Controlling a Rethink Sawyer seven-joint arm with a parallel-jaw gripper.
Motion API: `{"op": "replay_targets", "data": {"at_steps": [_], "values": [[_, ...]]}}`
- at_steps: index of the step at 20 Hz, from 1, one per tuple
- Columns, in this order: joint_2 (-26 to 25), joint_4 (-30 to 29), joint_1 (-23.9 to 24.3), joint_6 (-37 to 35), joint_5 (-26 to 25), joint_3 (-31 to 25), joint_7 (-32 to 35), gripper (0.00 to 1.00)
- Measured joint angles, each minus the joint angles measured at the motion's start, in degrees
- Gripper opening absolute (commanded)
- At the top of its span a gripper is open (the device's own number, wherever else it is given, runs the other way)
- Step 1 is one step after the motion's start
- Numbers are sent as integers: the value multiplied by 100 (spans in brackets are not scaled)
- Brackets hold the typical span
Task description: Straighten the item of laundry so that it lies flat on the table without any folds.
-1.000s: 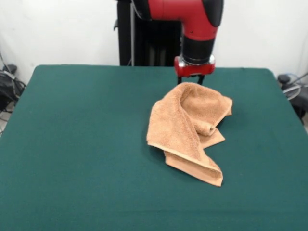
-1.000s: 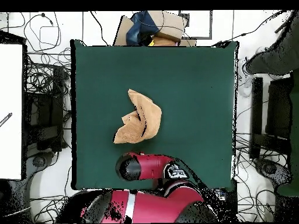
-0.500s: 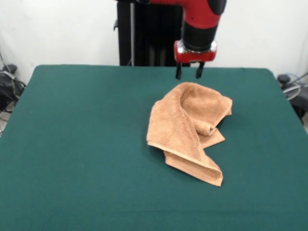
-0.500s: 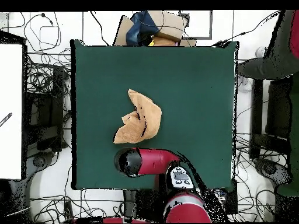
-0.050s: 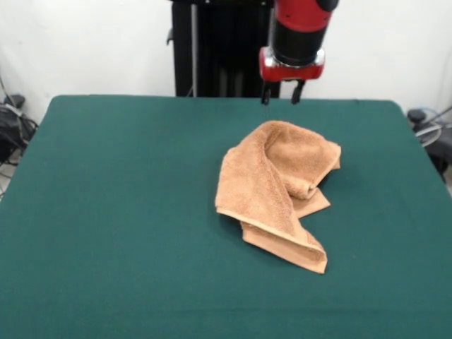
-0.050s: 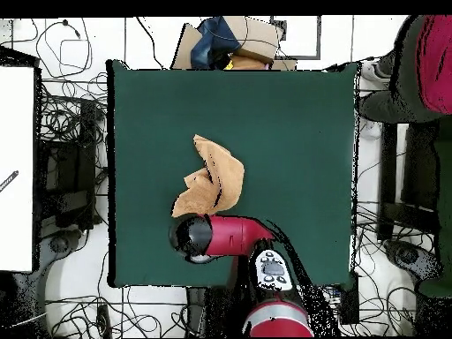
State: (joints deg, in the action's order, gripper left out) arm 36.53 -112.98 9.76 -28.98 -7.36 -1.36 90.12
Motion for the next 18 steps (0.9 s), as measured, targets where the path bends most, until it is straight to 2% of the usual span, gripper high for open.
{"op": "replay_targets", "data": {"at_steps": [18], "values": [[-684,477,383,914,1,-15,0,100]]}}
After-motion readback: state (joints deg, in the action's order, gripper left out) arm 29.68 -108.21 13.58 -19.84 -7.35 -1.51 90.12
